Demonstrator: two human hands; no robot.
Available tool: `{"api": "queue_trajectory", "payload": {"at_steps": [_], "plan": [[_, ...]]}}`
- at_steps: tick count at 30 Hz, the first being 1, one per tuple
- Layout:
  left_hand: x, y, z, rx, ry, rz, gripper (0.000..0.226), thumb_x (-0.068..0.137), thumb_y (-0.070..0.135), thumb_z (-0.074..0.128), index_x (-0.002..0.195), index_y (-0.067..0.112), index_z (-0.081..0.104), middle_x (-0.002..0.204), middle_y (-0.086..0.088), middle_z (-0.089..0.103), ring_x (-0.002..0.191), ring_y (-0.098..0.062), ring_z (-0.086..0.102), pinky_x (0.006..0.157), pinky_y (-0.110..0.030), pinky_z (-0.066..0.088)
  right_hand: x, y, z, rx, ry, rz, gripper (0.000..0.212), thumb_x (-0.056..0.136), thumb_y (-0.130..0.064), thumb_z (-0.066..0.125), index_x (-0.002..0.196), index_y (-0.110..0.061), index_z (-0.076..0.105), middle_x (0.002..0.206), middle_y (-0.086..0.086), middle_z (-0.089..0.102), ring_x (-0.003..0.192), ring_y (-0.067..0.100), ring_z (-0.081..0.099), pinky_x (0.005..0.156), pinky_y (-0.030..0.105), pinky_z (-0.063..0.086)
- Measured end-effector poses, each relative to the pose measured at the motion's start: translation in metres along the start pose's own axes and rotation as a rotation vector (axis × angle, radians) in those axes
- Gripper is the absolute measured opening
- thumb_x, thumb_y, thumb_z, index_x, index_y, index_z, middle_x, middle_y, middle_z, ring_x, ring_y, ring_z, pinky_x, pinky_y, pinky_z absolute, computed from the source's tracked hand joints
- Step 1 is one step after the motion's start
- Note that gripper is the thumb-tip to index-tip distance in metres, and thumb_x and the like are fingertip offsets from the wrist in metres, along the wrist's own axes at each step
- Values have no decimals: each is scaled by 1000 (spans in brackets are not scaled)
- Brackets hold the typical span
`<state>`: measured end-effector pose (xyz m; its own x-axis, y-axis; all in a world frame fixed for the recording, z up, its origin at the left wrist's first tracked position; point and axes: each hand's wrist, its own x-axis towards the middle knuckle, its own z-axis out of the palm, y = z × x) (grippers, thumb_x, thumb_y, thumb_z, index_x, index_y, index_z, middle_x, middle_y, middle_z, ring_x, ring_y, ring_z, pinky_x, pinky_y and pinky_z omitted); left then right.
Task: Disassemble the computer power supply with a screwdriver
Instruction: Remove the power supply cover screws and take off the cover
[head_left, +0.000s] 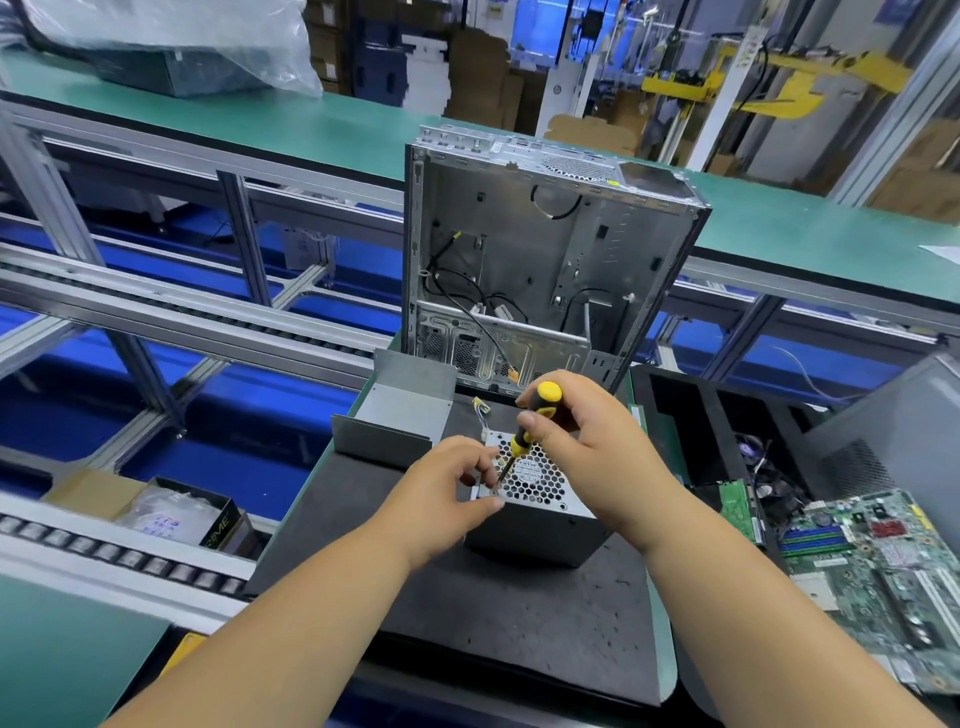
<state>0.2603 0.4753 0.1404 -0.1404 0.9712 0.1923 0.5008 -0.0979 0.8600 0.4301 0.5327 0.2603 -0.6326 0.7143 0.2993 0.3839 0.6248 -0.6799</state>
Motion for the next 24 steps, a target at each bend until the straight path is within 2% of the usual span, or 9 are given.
{"api": "queue_trajectory", "payload": {"at_steps": [9,13,16,20,24], "plan": [[0,-2,1,-10,0,5,24,78,22,79,82,32,58,109,19,58,108,-7,58,93,-34,49,0,3,2,-56,-26,23,6,96,-25,59,102,-26,60,98,-12,59,92,6,58,83,36,50],[0,-1,1,3,-13,24,26,79,20,78,82,34,56,107,15,58,107,-7,58,92,-27,47,2,1,-2,-140,-40,37,26,95,-29,62,118,-35,53,99,-18,60,92,2,58,84,33,52],[-1,0,1,-5,-18,27,26,80,19,78,84,33,57,110,14,58,103,-2,58,90,-15,45,2,-3,-6,-192,-33,20,41,94,-24,63,125,-39,41,95,-15,65,85,11,63,78,38,54],[-2,3,4,-72,12,-38,30,78,14,81,87,33,60,112,18,57,96,4,61,86,-10,45,0,-7,-2,-198,-44,-20,28,96,-23,60,116,-39,48,93,-18,63,88,4,59,79,31,51],[-1,6,8,-89,46,-76,37,74,14,83,82,42,59,104,20,57,87,1,61,78,-8,45,1,-7,-1,-139,74,-66,17,92,-30,66,108,-27,62,94,-14,59,90,6,56,80,26,48]]}}
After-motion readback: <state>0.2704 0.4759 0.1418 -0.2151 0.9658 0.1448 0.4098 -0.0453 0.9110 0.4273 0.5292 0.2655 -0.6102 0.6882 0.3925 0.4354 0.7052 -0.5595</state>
